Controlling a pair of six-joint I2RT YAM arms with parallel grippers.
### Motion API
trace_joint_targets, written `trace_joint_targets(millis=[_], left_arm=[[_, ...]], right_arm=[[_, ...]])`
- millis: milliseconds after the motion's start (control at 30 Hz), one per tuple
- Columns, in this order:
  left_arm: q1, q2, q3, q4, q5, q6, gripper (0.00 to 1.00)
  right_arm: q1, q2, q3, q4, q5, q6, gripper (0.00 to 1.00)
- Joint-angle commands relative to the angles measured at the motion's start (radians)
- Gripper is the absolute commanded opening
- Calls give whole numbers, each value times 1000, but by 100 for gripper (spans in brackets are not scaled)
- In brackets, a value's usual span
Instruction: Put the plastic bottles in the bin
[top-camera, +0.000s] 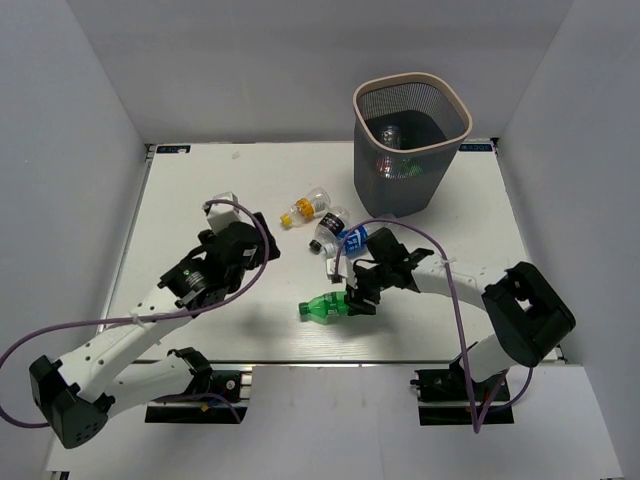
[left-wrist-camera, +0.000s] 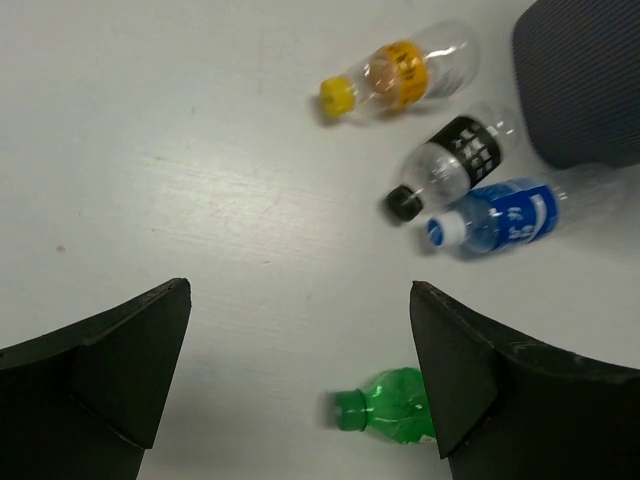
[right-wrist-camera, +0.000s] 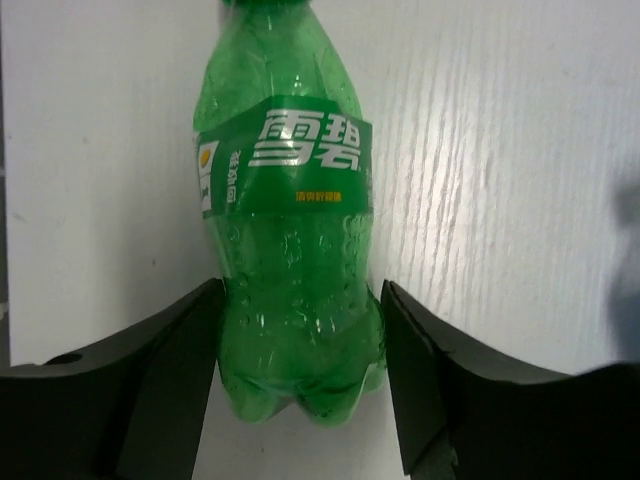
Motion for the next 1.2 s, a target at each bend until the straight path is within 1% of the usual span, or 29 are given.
trace_joint_targets(millis=[0,33,67,167,200,267,333,367,400,467,500,533,567,600,633,667,700,733,767,800,833,867,900,933,1000,1033,1100,1133,1167], left_arm=[[-5,31,-12,-91,-7,-50,100],[-5,46,-12,-91,3,-50,100],[-5,77,-12,-103,3,-41,100],[4,113,-1,-103,26,8,100],[4,113,-1,-103,26,35,100],[4,113,-1,-79,51,113,100],[4,82,-1,-64,51,148,100],[4,67,-12,-51,51,157,100],[4,51,-21,-36,51,172,100],[4,10,-47,-21,51,172,100],[4,1,-47,1,66,184,100],[4,1,-58,10,83,200,100],[4,1,-58,21,94,214,100],[4,20,-58,45,105,252,100],[4,37,-34,56,129,276,100],[4,59,-24,70,143,307,100],[4,107,-14,102,166,379,100],[4,140,12,113,166,413,100],[4,174,31,113,166,443,100],[4,212,51,126,166,476,100],[4,293,98,127,152,531,100],[4,333,126,127,140,552,100],[13,368,152,127,123,575,100],[13,426,195,145,103,615,100],[24,465,226,179,112,643,100],[24,484,246,227,121,669,100],[55,546,288,260,167,680,100],[55,576,309,269,178,692,100],[70,605,330,269,207,692,100]], right_arm=[[20,16,-12,61,102,10,60],[19,10,-5,54,102,8,52],[20,7,1,43,96,7,33],[17,-24,60,-57,50,-10,10],[11,-57,117,-130,46,-6,8],[9,-122,155,-163,74,28,6],[-4,-185,262,-164,108,79,2],[-8,-217,325,-166,124,90,2],[-15,-225,355,-164,156,106,2],[-20,-230,476,-134,188,143,1],[-23,-231,499,-117,200,168,1],[-24,-230,551,-27,238,185,1],[-26,-224,565,6,296,233,0],[-29,-217,582,35,323,246,0],[-32,-202,619,132,429,258,0],[-37,-172,661,165,470,283,0],[-38,-135,686,206,507,290,0],[-58,-115,741,239,635,298,0],[-66,-92,798,250,674,306,0],[-75,-26,853,253,702,306,0],[-118,-1,881,239,778,312,0],[-136,22,978,189,788,330,0],[-152,83,1008,169,791,349,0],[-200,130,1063,111,791,367,0],[-248,158,1142,64,782,398,0],[-262,172,1166,20,774,404,0],[-310,200,1238,-51,727,427,0],[-320,217,1261,-99,708,429,11],[-339,221,1272,-139,675,432,33]])
